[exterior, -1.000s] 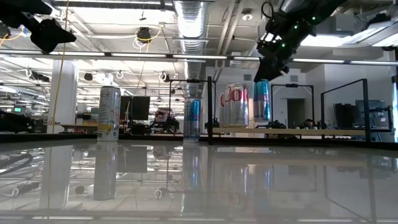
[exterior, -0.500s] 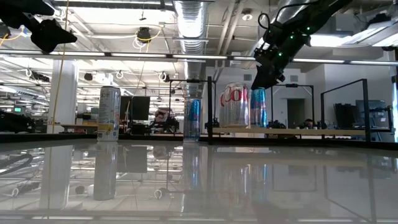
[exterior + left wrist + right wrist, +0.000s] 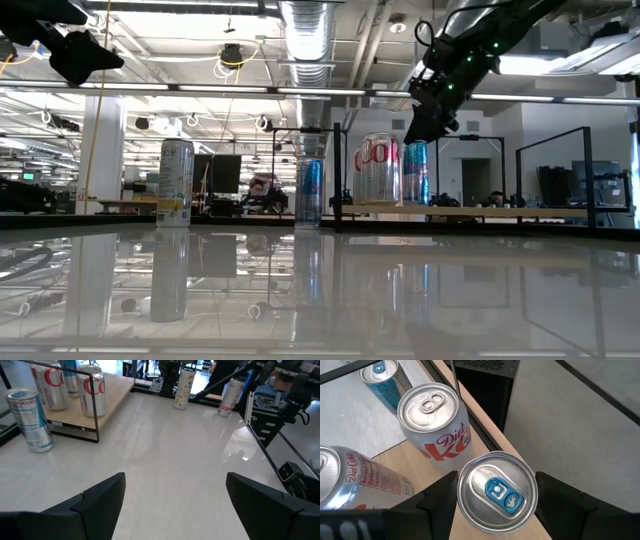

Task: Place canned beverage on shelf
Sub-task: Put the bottom blue can on the shelf

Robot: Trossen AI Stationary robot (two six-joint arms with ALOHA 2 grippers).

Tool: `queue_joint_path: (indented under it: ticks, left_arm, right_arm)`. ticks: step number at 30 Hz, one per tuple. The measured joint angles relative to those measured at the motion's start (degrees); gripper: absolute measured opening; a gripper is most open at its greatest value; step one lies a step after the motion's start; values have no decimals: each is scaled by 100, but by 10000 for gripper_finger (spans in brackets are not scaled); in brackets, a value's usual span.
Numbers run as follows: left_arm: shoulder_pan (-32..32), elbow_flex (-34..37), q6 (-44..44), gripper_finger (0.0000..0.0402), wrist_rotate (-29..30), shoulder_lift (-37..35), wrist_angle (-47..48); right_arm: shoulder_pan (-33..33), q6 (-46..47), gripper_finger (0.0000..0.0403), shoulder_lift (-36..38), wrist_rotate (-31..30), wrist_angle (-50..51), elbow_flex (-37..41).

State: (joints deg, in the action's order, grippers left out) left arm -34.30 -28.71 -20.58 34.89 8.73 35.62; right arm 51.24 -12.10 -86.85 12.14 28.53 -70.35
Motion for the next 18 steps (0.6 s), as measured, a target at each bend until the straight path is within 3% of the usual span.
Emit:
queue_joint_path:
  ticks: [7, 18]
  left_arm:
    - [0, 0, 0, 330, -21, 0, 0]
    - [0, 0, 24, 330, -50, 0, 0]
  right_arm:
    - [2, -22, 273, 7, 2, 100, 0]
    - [2, 52, 333, -2, -2, 140, -87]
